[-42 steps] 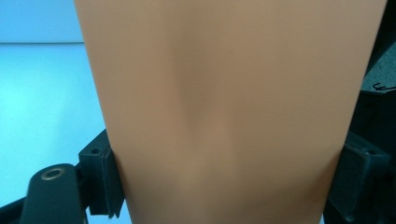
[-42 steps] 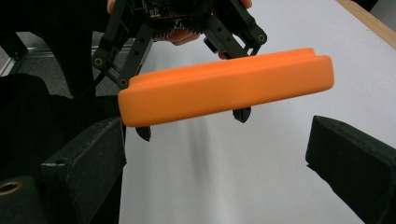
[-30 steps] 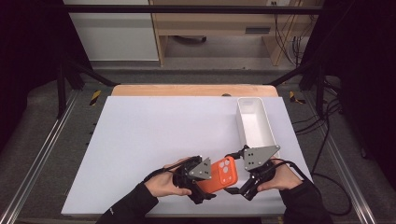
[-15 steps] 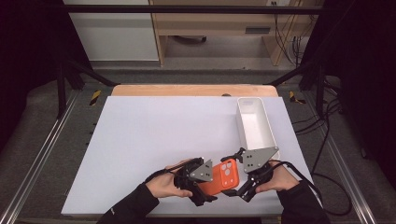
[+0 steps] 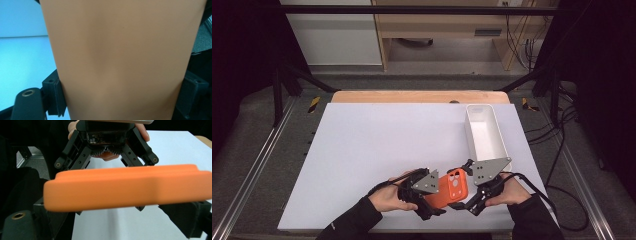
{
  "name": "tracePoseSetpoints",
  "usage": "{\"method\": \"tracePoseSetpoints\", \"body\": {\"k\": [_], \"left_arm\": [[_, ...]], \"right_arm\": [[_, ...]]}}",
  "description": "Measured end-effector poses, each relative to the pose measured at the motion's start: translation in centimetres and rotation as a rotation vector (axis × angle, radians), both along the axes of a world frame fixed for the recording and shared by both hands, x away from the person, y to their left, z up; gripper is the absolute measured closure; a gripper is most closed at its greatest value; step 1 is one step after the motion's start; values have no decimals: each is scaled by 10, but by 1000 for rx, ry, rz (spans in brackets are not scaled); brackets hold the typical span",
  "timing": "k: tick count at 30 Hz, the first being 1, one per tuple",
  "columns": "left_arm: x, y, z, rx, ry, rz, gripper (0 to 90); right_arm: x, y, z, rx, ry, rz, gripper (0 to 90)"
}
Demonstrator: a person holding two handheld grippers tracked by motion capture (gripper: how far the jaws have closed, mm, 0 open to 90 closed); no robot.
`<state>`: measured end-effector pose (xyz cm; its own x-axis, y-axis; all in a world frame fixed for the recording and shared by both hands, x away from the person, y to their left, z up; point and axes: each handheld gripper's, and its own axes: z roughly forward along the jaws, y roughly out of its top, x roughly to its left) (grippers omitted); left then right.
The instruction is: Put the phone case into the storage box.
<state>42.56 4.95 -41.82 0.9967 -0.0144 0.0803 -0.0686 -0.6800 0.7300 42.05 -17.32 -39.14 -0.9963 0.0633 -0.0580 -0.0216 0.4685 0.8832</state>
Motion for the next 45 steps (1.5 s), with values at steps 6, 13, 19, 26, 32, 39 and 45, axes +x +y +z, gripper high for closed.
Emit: {"method": "tracePoseSetpoints", "body": {"k": [6,13,19,26,32,39,45], "left_arm": [[0,0,-2,-10,-1,0,154],[1,-2,-5,-2,3,4,154],[2,-3,-7,4,-2,12,153],[3,-4,-8,10,0,18,151],[2,-5,-10,17,4,17,147],[2,-3,-9,4,13,31,84],[4,1,-6,-8,13,65,20]], "right_arm": [[0,-1,1,6,2,3,144],[1,0,0,0,10,-2,153],[1,2,-1,-6,16,-13,157],[2,2,-1,-16,25,-19,160],[2,3,-1,-25,32,-20,161],[2,2,-1,-44,32,-33,161],[4,-1,1,-67,27,-63,161]]}}
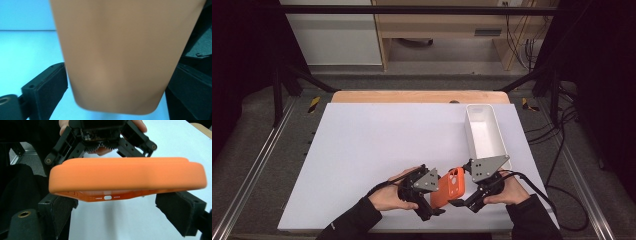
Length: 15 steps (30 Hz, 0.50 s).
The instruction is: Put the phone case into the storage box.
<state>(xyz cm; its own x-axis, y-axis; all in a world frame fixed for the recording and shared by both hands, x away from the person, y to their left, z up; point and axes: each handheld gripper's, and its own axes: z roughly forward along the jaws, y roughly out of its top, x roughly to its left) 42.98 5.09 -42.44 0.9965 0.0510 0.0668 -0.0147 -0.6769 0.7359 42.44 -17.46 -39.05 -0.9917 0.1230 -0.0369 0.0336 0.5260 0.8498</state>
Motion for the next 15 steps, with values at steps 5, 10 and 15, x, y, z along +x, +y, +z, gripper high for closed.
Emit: {"method": "tracePoseSetpoints", "body": {"k": [5,10,15], "left_arm": [[5,10,5,-37,10,60,6],[9,19,9,-64,24,106,5],[13,30,11,-88,26,158,5]], "right_arm": [[1,-6,4,-6,-8,-31,159],[2,-11,8,-3,-15,-66,159],[2,-19,11,-5,-23,-98,159]]}}
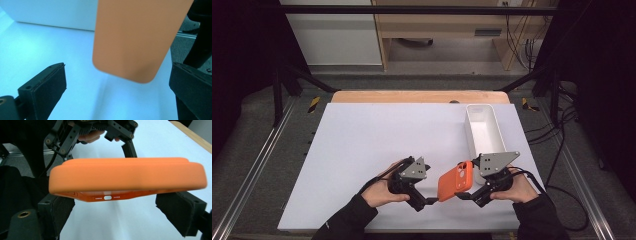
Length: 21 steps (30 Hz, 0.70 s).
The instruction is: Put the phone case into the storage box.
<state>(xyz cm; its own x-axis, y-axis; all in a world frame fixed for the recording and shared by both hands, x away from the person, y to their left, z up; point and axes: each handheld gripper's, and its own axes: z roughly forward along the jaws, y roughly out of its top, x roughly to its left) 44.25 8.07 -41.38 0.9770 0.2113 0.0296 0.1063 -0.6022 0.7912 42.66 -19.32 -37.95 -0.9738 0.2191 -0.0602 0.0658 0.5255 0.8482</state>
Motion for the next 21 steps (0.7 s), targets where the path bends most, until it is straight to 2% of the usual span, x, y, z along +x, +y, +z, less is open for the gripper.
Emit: {"method": "tracePoseSetpoints", "body": {"k": [10,18,20,21], "left_arm": [[4,21,-1,-15,7,91,5],[5,50,0,-58,4,194,5],[6,64,-1,-66,1,244,5],[6,64,-1,-66,1,244,6]], "right_arm": [[0,-17,14,1,-13,-85,159],[0,-26,24,7,-16,-142,159],[1,-29,27,11,-14,-164,159],[1,-29,27,11,-14,-164,159]]}}
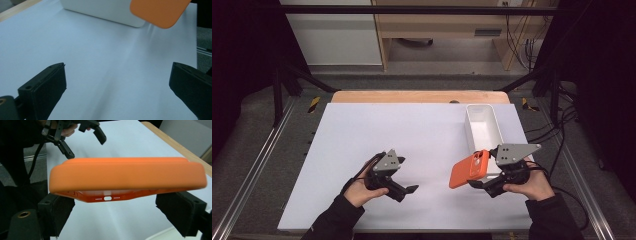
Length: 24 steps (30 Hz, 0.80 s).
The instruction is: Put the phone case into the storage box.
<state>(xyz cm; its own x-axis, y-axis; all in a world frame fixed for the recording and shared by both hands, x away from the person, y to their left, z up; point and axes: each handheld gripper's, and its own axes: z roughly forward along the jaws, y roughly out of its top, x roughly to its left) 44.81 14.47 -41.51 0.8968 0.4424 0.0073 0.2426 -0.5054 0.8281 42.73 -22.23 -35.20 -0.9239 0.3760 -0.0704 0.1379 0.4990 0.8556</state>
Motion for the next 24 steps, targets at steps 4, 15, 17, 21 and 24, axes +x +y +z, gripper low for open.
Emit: {"method": "tracePoseSetpoints", "body": {"k": [4,15,17,21,24], "left_arm": [[2,23,-2,-16,-8,69,5],[1,61,-5,-39,-21,176,5],[2,67,-6,-44,-21,192,5],[2,76,-8,-47,-29,226,5],[3,82,-9,-55,-33,245,6]], "right_arm": [[2,-3,7,6,-12,-35,159],[7,-7,20,27,-28,-103,159],[8,-8,22,28,-27,-120,158],[11,-9,24,27,-32,-150,158],[13,-11,27,31,-36,-172,158]]}}
